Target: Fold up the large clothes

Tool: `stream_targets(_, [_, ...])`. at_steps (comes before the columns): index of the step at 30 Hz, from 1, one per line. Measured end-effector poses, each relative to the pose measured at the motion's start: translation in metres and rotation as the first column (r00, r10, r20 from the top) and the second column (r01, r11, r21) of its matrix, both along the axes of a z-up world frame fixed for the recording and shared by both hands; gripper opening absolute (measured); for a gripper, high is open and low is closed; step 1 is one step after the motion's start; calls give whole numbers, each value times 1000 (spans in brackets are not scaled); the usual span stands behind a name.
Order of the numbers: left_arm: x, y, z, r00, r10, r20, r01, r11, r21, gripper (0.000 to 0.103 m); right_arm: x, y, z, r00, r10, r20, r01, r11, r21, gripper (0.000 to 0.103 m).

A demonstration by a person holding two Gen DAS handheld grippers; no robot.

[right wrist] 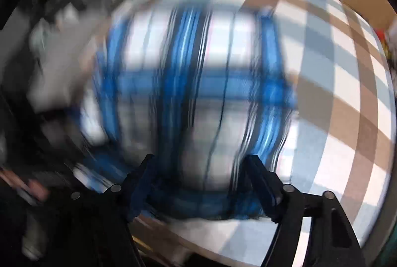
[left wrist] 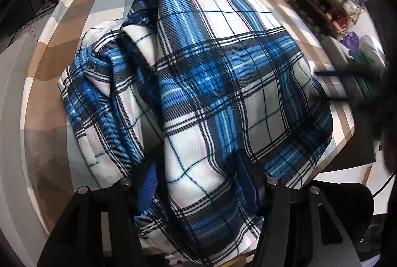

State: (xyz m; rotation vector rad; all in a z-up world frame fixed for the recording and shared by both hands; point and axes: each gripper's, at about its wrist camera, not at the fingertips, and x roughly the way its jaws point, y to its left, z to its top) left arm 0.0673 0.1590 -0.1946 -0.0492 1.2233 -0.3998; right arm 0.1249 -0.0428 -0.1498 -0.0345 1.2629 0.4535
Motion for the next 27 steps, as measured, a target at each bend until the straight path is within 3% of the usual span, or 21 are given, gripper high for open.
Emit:
stream_targets(3, [-2, 5, 1, 1000, -1, 13, 1, 1000, -21, 53, 27, 13, 37, 996, -31, 89, 24, 997, 75, 76])
stream_targets(6, [-2, 16, 2, 1000, 25, -3, -25, 997, -68, 53, 57, 46, 34, 996, -10, 91, 4, 997, 72, 72])
stream_targets(7, [-1, 17, 1, 1000, 18, -9, -19, 996, -83, 53, 69, 62, 24, 998, 11, 54, -14, 998, 59, 53])
stream_targets(9, [3, 25, -1, 1000, -15, -20, 12, 993, -119, 53, 87, 93, -2, 997, 78, -11, -78, 997, 6, 38])
stream_targets(12, [1, 46, 0, 999, 36, -38, -42, 986, -159, 53, 85, 106, -25, 996, 93, -3, -93, 994, -54, 37])
stream_targets(15, [0, 57, 0, 996, 46, -70, -60, 974, -217, 53, 90, 105, -19, 995, 97, -25, -98, 993, -70, 36])
stream_targets(17, [0, 59, 0, 995, 52, -79, -69, 971, -228, 53, 92, 98, -1, 998, 58, -23, -58, 998, -14, 34])
stream_targets(18, [0, 60, 0, 995, 55, -81, -73, 971, -228, 53, 90, 92, 14, 999, 29, 28, -30, 999, 41, 34])
stream_targets(20, [0, 59, 1, 996, 53, -78, -69, 974, -216, 53, 91, 103, 17, 998, 52, 45, -55, 997, 46, 34])
stream_targets(22, [0, 62, 0, 996, 51, -73, -65, 975, -211, 53, 94, 125, 1, 994, 110, -9, -109, 994, 23, 30])
stream_targets(24, [1, 65, 0, 996, 51, -70, -64, 976, -207, 53, 99, 142, -25, 992, 118, -50, -121, 991, -63, 31])
stream_targets(27, [1, 58, 0, 996, 52, -72, -67, 974, -216, 53, 101, 147, -31, 994, 105, -22, -107, 990, -93, 31])
